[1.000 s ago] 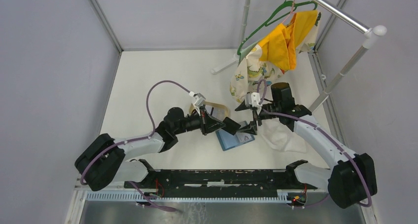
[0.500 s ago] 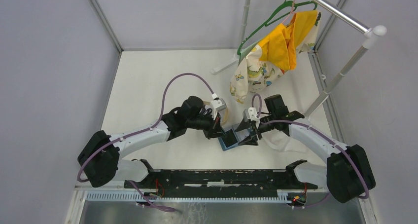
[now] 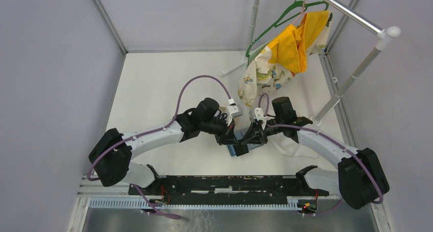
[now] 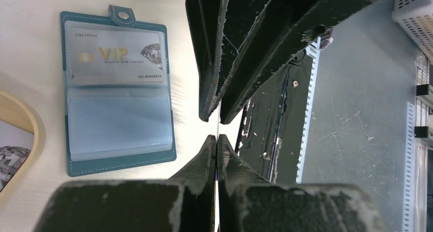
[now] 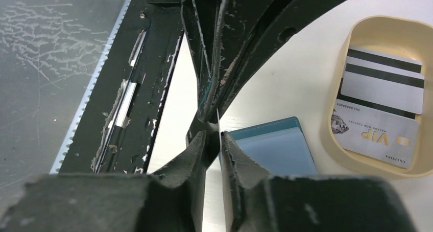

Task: Put the credit cards into the card holder
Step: Insert the credit card into the card holder.

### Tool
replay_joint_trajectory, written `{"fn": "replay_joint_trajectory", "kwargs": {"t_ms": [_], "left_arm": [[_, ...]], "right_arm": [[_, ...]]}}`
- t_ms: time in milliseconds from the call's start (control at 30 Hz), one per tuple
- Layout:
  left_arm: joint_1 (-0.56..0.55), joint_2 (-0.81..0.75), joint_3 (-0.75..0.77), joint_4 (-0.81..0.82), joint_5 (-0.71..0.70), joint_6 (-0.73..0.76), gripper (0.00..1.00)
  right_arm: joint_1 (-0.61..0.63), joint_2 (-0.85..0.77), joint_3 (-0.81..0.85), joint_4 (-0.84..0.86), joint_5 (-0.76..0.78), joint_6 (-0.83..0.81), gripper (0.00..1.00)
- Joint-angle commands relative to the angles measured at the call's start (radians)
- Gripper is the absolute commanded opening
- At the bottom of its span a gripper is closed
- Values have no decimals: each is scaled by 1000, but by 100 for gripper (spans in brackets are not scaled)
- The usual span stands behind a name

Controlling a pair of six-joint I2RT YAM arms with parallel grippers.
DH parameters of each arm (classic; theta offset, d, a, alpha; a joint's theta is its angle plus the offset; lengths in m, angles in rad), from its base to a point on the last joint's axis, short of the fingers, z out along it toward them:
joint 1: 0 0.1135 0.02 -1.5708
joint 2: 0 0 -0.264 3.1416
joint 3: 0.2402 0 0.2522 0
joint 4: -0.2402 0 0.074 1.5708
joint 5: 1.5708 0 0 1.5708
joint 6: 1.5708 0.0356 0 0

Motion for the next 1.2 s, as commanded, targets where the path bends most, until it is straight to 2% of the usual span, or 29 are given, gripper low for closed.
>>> {"fn": "replay_joint_trajectory", "kwargs": {"t_ms": [0, 67, 133, 200, 333, 433, 467, 567, 733, 967, 1167], "left_arm": [[-3, -9, 47, 0, 10, 71, 2], [-4, -21, 40, 3, -16, 66, 3], [-3, -37, 25, 14, -61, 49, 12], [-4, -65, -3, 34, -161, 9, 23], [2, -162, -112, 119, -335, -86, 40], [10, -238, -213, 186, -463, -183, 46], [13, -256, -243, 201, -512, -215, 45], [13, -270, -310, 226, -598, -285, 27], [13, -186, -304, 258, -553, -300, 14], [14, -46, -317, 377, -543, -356, 7], [13, -70, -365, 468, -509, -385, 4]], "right_arm": [[5, 4, 20, 15, -34, 20, 16], [6, 8, 31, -6, -28, 9, 7], [4, 13, 43, -27, -20, 8, 0], [-1, 23, 56, -45, -10, 14, 0], [-46, 53, 58, -22, 31, 103, 0], [-87, 81, 60, -3, 68, 170, 0], [-101, 87, 61, 5, 79, 194, 0], [-136, 96, 54, 42, 133, 266, 0], [-195, 101, 46, 88, 195, 369, 0], [-237, 137, 27, 125, 239, 460, 0], [-242, 195, 8, 160, 221, 552, 0]]}}
